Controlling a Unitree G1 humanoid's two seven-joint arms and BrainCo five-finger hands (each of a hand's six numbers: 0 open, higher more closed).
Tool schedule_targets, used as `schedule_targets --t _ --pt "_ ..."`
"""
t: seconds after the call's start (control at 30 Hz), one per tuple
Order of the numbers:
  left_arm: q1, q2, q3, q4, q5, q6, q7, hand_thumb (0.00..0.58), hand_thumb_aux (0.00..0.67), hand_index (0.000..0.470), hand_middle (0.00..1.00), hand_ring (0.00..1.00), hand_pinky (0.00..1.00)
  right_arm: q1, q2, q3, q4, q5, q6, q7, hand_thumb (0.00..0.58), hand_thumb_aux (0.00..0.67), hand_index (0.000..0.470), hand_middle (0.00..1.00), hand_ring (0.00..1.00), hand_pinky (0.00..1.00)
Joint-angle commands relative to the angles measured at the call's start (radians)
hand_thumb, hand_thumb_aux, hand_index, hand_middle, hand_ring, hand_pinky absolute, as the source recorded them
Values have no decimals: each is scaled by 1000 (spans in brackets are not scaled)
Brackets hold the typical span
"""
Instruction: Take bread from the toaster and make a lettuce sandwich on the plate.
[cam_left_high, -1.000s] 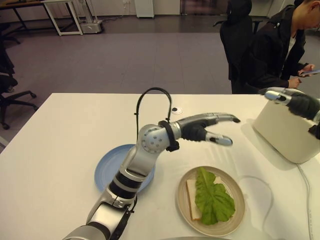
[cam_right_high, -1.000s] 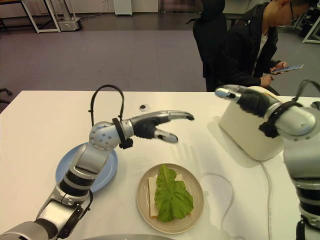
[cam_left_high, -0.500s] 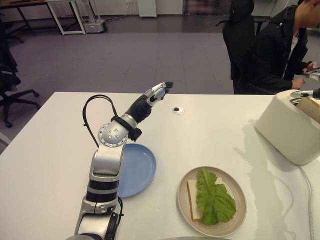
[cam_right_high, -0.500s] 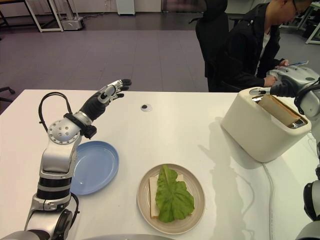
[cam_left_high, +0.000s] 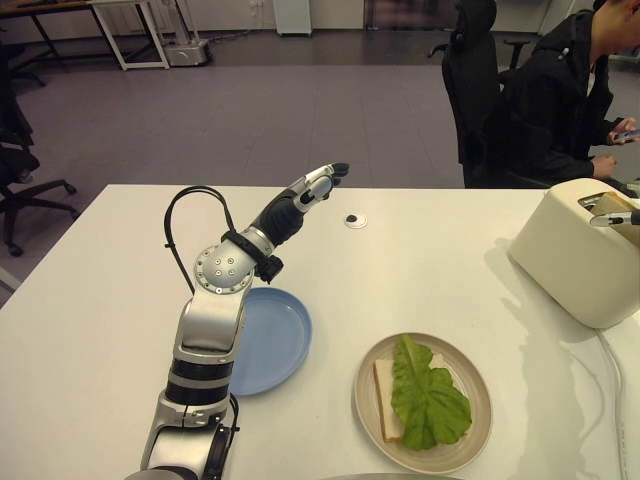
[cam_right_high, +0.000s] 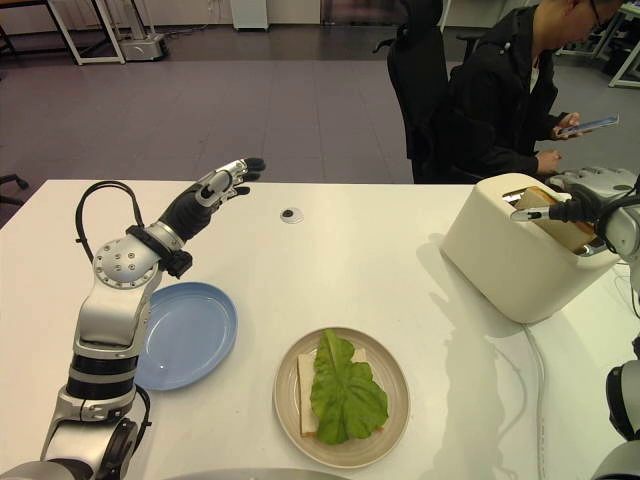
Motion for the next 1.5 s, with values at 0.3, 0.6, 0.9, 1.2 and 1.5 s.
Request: schedule_targets --t 0.3,0.6,0.9,1.2,1.5 --pt "9 29 -31 1 2 -14 13 0 0 0 0 0 0 -28 -4 19 42 1 -6 34 580 670 470 0 0 0" --pt "35 44 -33 -23 5 -6 44 0 0 0 0 0 0 -153 44 48 121 -6 -11 18 580 670 470 0 0 0" --pt "37 48 -38 -32 5 -3 56 0 0 0 0 0 0 -262 62 26 134 28 -30 -43 580 670 470 0 0 0" --pt "32 50 -45 -35 -1 -1 56 0 0 0 0 0 0 -190 132 -158 -419 461 15 379 580 670 470 0 0 0" --pt "25 48 -46 -40 -3 2 59 0 0 0 0 0 0 275 158 -209 -1127 1005 553 873 580 670 470 0 0 0"
